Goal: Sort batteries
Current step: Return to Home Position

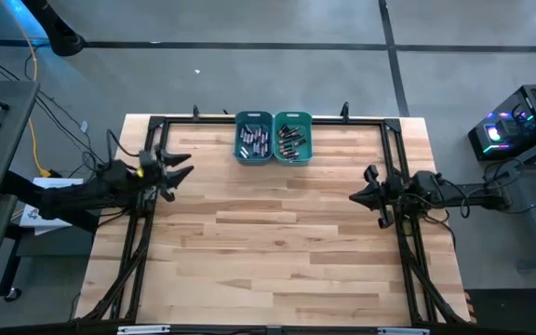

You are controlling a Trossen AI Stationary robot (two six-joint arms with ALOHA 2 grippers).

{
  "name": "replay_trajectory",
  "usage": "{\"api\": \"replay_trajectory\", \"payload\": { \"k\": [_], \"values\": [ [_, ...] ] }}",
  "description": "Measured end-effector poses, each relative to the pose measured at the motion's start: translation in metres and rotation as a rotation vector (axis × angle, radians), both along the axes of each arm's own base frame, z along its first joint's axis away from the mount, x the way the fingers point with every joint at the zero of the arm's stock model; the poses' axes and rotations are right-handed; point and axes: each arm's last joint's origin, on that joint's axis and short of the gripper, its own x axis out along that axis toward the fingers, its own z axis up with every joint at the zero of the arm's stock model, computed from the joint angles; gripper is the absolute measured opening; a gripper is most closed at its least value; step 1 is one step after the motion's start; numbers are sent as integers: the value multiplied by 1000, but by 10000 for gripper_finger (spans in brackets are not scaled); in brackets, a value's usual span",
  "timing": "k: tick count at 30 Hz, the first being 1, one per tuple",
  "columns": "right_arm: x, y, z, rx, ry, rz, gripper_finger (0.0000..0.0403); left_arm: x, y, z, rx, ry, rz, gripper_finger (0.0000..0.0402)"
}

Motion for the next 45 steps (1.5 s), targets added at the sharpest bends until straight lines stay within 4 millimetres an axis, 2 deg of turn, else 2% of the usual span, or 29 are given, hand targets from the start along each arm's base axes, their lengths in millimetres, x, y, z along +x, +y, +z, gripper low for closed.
{"api": "replay_trajectory", "payload": {
  "k": [8, 13, 17, 19, 23, 29, 45],
  "values": [
    [0, 6, -3, -12, 25, 58, 0, 16, 2, -52, -38, 73, 8, 202],
    [0, 6, -6, -12, 63, 42, 0, 18, -1, -51, 30, 88, -93, 202],
    [0, 6, -8, -14, 79, 43, 0, 19, -1, -55, 46, 131, -100, 202],
    [2, 7, -16, -9, 63, 43, 0, 19, -1, -55, 64, 135, -98, 202],
    [3, 6, -30, 28, 169, 0, 0, 19, -1, -55, 59, 136, -100, 202],
    [3, 5, -25, 12, 116, -24, 0, 19, -1, -55, 44, 131, -101, 202],
    [3, 5, -28, -29, 139, -31, 0, 19, -1, -55, 43, 131, -101, 202]
  ]
}}
